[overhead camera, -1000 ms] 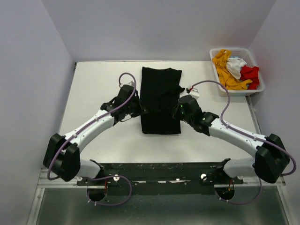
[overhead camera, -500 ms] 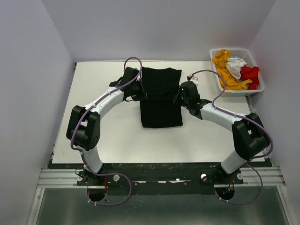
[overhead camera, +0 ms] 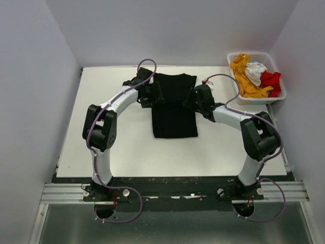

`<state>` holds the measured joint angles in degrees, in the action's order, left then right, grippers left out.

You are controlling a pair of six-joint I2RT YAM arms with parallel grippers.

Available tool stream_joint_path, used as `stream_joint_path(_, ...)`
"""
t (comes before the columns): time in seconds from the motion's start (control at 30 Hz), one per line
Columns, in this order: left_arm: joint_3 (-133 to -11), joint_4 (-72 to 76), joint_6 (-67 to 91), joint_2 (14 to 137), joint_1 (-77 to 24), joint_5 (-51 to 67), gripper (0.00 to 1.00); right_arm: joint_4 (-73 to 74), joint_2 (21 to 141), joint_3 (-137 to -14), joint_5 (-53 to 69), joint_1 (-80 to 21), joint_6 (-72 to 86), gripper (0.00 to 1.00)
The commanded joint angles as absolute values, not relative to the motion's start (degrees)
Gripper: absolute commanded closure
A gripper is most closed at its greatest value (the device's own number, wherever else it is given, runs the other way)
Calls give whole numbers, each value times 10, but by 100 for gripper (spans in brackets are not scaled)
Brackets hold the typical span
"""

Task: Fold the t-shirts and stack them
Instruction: Fold the folded rectangular tshirt in 1/3 of the way, then grab one side of the 2/3 rectangular tshirt with both arms

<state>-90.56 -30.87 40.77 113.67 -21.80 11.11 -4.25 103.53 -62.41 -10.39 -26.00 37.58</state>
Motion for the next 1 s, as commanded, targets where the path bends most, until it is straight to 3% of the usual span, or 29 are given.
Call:
stream_joint_path(0.0,-942,-340,378,1120,-212,115,16,-31,1019,-654,-107,-255,363,27)
stream_joint_path(0.13,-845,-296,387,1043,-214,129,2,-33,964,-608,-65,-254,358,18)
stream_joint_path(0.27,-706,-253,405,954,-223,136,1,-65,900,-534,-5,-255,349,17)
stream_joint_path(0.4,-569,-202,427,879,-230,158,1,-103,904,-535,156,-256,327,15)
stream_joint_path(0.47,-521,-187,436,844,-231,156,1,-147,936,-538,250,-265,334,1)
stream_joint_path(0.53,-482,-176,447,815,-231,151,1,-172,979,-557,294,-278,339,0)
stream_joint_path(0.73,-435,-174,452,777,-232,122,1,-195,1116,-687,277,-294,325,0)
stream_joint_path(0.97,-455,-154,450,813,-232,143,1,-137,1275,-878,118,-292,309,0)
